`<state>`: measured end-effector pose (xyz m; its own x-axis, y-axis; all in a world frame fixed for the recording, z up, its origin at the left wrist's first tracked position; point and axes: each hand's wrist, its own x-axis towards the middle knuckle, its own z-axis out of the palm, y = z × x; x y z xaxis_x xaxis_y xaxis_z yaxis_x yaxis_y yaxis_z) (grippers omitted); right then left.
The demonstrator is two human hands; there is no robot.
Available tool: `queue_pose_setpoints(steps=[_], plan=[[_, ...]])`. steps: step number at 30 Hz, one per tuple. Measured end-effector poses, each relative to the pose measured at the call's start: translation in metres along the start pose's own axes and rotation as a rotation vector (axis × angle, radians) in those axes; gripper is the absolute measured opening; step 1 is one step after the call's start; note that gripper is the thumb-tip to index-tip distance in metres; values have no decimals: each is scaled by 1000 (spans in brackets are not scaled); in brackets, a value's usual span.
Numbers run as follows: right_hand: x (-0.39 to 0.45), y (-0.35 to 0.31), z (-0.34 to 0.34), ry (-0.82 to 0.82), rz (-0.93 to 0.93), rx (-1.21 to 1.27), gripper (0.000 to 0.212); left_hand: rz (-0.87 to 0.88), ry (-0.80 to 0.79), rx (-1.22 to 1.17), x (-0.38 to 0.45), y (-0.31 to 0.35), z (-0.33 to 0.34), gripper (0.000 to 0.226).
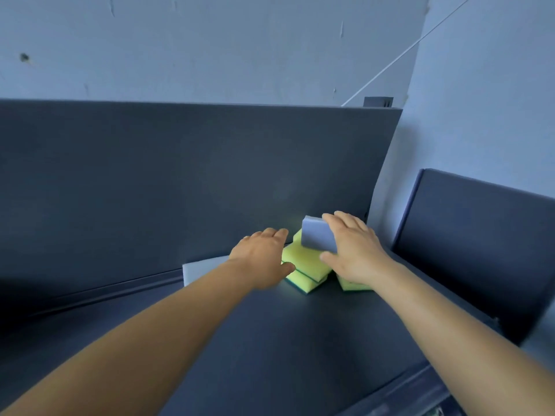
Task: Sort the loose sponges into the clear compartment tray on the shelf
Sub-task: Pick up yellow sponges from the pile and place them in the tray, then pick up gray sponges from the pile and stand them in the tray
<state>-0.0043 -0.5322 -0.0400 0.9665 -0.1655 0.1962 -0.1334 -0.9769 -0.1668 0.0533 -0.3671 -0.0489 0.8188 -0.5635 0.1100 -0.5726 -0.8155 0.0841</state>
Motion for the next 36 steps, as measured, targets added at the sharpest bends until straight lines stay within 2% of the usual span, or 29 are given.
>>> queue_pose_setpoints(steps=[4, 8, 12, 16, 19, 23, 26, 33, 36], plan=[[19, 4, 8, 14, -17, -64, 71, -106, -76, 83, 8, -24, 13, 61], [31, 1, 14, 97, -15, -130, 66, -209, -173, 142, 5, -50, 23, 46], [36, -1, 18, 170, -8, -117, 42, -230, -174, 87, 2, -60, 32, 36], [32, -7, 16, 198, -54, -125, 34, -243, -106, 3, -1, -61, 29, 44], [26, -16, 10, 272, -96, -62, 33, -213, 18, -73, -8, -56, 17, 48], [17, -36, 0, 307, -164, 113, 49, -165, 164, -235, -21, -51, -7, 55], [8, -56, -5, 241, -219, 318, 61, -163, 235, -267, -35, -56, -20, 49], [-13, -119, -3, 145, -289, 504, 45, -207, 303, -332, -97, -84, -46, 18], [-30, -156, -5, 75, -349, 622, 40, -222, 299, -312, -132, -102, -58, 30]])
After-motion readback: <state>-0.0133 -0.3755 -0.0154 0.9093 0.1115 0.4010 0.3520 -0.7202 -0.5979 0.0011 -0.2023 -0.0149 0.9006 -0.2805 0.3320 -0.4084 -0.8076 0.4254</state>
